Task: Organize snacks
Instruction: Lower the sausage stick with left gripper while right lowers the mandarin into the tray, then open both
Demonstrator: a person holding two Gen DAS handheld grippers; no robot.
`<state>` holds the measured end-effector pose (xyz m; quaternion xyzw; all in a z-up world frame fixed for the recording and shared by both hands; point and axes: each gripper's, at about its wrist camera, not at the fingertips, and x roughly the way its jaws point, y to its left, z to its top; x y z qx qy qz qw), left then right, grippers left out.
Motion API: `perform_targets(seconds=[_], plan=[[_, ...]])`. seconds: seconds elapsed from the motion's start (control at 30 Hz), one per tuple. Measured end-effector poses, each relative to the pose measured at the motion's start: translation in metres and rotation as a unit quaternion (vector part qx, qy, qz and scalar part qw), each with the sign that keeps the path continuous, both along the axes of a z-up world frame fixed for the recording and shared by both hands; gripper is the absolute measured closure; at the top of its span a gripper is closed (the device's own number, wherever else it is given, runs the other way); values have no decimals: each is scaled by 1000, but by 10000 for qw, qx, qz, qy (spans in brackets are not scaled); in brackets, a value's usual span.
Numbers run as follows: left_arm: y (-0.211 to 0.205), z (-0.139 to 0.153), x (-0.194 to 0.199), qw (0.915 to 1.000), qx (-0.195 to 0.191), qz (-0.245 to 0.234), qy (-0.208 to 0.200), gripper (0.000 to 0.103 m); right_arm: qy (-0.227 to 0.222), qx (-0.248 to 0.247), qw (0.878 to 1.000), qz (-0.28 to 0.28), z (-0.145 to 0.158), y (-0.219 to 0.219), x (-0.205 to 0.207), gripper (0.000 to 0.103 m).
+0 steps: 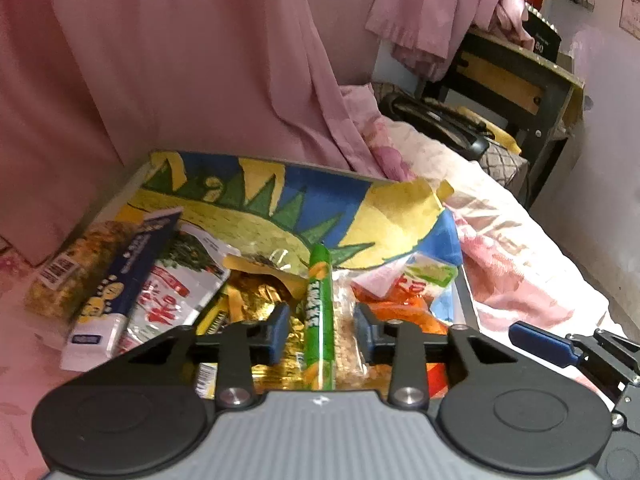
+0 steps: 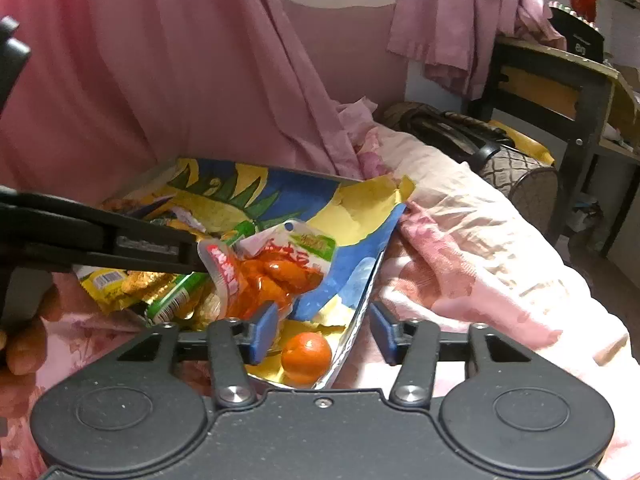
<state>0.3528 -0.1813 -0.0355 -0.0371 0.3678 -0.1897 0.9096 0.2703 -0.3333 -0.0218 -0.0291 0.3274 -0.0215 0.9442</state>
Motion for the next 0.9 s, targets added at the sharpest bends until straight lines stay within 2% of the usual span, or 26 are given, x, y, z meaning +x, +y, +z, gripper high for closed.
perform_targets(seconds=[0.03,0.1,0.17,0.2,0.27,0.5,0.7,0.9], plan=[[2,2,-1,10000,-7,26,-22,57,-24,14,10000,-18,1,0,-1,45],[7,7,-3,9999,-19,88,-67,45,-125,29,9999,-61,5,-1,-3,40],[14,14,-6,9998,-61,150,-138,34,-273,66,9995,-109,10,-1,-7,27],[17,17,-7,9996,-87,178,-176,29,-341,98,9993,-128,13,-1,-8,26],[25,26,-11,9993,-136,235,-273,26,-454,126,9988,-155,19,-1,-12,22],[49,48,-26,9973,-243,426,-548,3,-796,249,9961,-277,36,1,-26,7],[69,60,-42,9945,-308,705,-716,1,-1060,473,9926,-354,48,6,-42,1],[87,67,-63,9911,-202,958,-903,0,-1379,566,9880,-411,57,19,-60,1]])
